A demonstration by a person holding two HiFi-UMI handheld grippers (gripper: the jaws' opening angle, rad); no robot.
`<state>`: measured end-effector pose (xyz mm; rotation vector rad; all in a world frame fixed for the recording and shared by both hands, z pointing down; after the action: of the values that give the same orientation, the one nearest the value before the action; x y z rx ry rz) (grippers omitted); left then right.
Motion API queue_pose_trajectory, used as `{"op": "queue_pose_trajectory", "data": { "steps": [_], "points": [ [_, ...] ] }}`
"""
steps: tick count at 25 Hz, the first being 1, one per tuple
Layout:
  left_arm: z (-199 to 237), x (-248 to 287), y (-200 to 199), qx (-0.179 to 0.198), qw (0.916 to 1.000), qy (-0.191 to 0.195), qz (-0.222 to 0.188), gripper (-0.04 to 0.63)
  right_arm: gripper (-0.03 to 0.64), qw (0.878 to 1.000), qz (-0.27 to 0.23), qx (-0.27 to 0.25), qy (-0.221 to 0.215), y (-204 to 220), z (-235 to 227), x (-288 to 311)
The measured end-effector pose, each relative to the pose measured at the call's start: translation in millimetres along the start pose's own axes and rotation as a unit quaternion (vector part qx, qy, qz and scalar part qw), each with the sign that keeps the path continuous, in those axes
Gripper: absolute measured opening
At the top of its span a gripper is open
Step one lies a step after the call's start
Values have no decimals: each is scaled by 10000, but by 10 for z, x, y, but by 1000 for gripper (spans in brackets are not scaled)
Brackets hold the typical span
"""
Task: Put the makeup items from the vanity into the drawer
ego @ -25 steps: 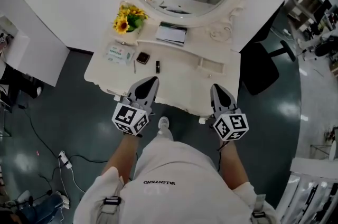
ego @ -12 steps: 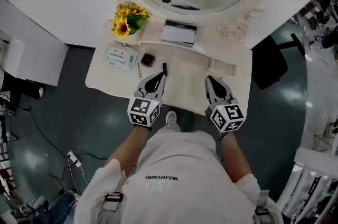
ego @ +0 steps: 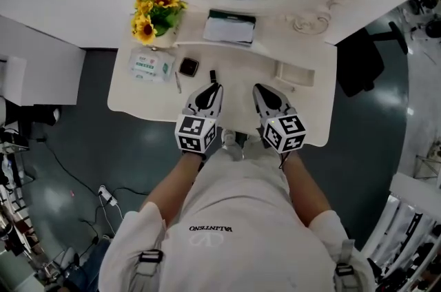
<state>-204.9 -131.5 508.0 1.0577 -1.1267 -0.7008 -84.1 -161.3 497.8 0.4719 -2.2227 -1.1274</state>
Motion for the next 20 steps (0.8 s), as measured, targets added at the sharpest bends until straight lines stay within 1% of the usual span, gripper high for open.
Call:
{"op": "queue_pose_trajectory", "data": {
  "steps": [5, 11, 17, 20],
  "points": [
    [37, 200, 136, -154, 9995, -46, 262, 71, 12, 9994, 309, 137, -126, 143, -96, 289],
    [115, 371, 387, -293, 9977, -279, 545, 143, 11, 9973, 679, 53, -280, 385, -138, 593],
    [232, 501, 616, -522, 9949, -482, 716, 216, 11, 9946, 958, 121, -386, 587, -183, 754],
    [272, 542, 734, -598, 9934, -556, 804, 235, 11, 9936, 1030, 222, -400, 631, -248, 845]
  ]
}}
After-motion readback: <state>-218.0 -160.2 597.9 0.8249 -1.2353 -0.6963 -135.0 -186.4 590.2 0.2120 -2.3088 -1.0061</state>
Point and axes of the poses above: the fingertips, and each gripper's own axes: x forward along the fingers, z to its left, y out of its underside, the point moved 2 cm from there along -x, backward along the fingers, and after that the axes turned 10 degrees about x, right-handed, at the moved point
